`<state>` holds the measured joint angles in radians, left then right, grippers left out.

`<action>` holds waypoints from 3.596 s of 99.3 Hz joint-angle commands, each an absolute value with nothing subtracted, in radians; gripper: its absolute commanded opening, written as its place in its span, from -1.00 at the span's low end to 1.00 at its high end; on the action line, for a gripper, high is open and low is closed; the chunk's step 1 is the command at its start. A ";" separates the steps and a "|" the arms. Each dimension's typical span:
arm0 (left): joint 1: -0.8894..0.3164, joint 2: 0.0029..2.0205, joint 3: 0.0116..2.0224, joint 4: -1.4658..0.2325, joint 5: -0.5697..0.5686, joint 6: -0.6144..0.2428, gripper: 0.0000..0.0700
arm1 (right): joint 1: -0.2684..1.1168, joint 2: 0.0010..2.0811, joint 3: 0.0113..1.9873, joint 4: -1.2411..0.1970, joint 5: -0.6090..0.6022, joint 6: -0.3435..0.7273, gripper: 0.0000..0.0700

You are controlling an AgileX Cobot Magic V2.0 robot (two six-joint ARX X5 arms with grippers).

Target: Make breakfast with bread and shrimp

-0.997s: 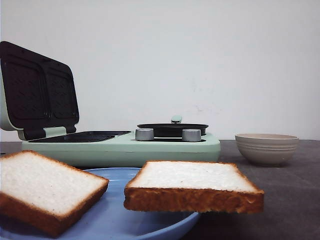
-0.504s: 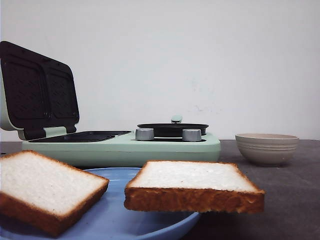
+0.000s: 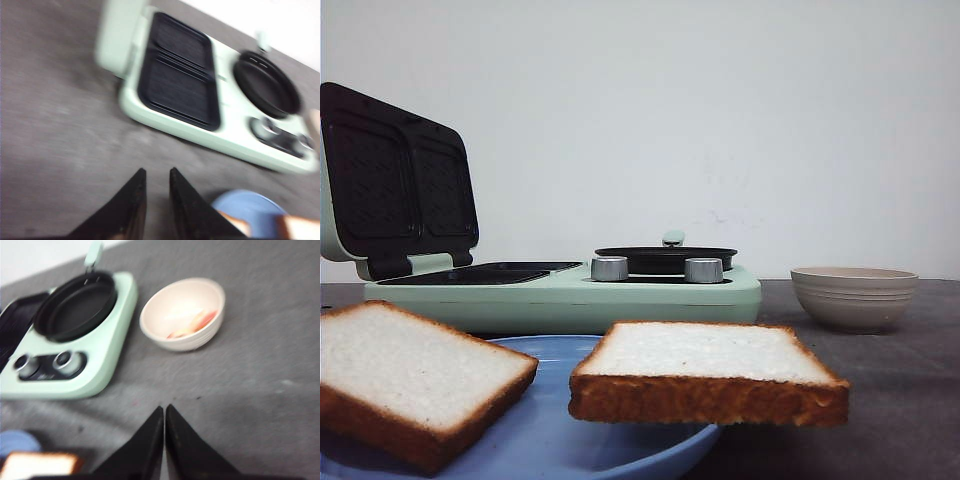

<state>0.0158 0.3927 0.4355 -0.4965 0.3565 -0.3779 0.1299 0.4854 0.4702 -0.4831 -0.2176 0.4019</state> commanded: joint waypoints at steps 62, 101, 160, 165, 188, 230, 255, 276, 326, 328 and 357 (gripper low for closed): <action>-0.017 0.735 0.528 -0.733 0.629 -0.308 -0.99 | 0.131 0.625 0.532 -0.625 -0.426 0.328 -0.99; -0.076 0.778 0.528 -0.781 0.621 -0.334 -0.90 | 0.131 0.625 0.532 -0.632 -0.430 0.316 -0.99; -0.089 0.801 0.528 -0.789 0.599 -0.354 -0.18 | 0.131 0.625 0.532 -0.641 -0.449 0.306 -0.99; -0.099 0.818 0.528 -0.787 0.599 -0.354 -0.18 | 0.131 0.625 0.532 -0.641 -0.449 0.306 -0.99; -0.150 0.909 0.528 -0.717 0.599 -0.370 -0.18 | 0.131 0.625 0.532 -0.641 -0.451 0.307 -0.99; -0.211 1.068 0.527 -0.614 0.599 -0.371 -0.18 | 0.131 0.625 0.532 -0.645 -0.472 0.307 -0.99; -0.253 1.124 0.527 -0.562 0.598 -0.372 -0.19 | 0.131 0.625 0.532 -0.652 -0.472 0.306 -0.99; -0.263 1.126 0.527 -0.529 0.598 -0.387 -0.41 | 0.131 0.625 0.532 -0.652 -0.472 0.306 -0.99; -0.264 1.121 0.527 -0.511 0.573 -0.368 -0.99 | 0.131 0.625 0.532 -0.652 -0.472 0.306 -0.99; -0.264 1.118 0.527 -0.508 0.577 -0.368 -0.99 | 0.131 0.625 0.532 -0.652 -0.472 0.306 -0.99; -0.264 1.037 0.529 -0.476 0.581 -0.391 -0.99 | 0.131 0.625 0.532 -0.652 -0.472 0.306 -0.99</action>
<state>-0.2623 1.0454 0.5171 -0.4866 0.5827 -0.3847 0.1299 0.6224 0.5175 -0.6548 -0.4690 0.3180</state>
